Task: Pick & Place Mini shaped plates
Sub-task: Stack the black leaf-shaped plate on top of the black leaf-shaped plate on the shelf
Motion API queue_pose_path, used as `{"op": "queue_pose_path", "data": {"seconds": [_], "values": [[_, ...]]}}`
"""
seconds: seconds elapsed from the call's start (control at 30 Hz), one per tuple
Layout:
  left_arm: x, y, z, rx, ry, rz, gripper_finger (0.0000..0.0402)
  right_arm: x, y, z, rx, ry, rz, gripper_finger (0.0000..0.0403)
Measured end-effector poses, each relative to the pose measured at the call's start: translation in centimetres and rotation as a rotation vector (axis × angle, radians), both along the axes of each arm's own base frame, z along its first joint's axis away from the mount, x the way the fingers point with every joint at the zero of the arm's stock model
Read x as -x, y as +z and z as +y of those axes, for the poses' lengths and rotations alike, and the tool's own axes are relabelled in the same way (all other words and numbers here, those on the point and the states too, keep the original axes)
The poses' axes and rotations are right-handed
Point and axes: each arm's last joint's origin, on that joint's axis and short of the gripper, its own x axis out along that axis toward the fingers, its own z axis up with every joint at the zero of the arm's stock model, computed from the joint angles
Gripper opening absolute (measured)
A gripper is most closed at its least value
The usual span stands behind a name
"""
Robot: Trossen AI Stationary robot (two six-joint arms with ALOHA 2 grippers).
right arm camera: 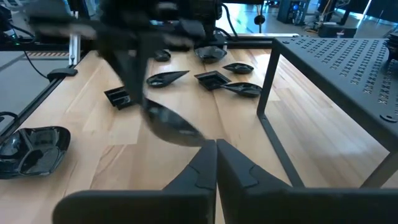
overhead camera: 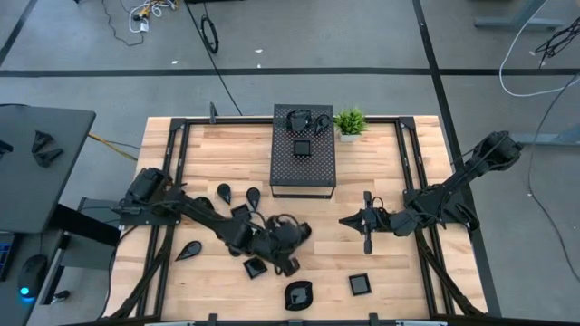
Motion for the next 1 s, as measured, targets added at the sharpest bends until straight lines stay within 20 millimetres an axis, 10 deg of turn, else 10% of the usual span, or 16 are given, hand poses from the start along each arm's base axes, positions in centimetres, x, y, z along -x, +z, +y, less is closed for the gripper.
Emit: {"op": "queue_pose_path", "data": {"seconds": [0.43, 0.73, 1.0], "values": [[-1.8, 12.4, 0.5, -0.474, -0.197, 0.054, 0.0003, 0.0, 0.0, 0.0, 0.004, 0.001, 0.001, 0.0009], [-3.2, 14.8, 12.8, -0.889, -0.332, 0.435, 0.0003, 0.0, 0.0, 0.0, 0.006, 0.001, 0.0, 0.0009], [-3.2, 13.9, 25.3, -0.819, -0.409, 0.463, 0.0002, 0.0, 0.0, 0.0, 0.002, -0.002, -0.003, 0.0009]]}}
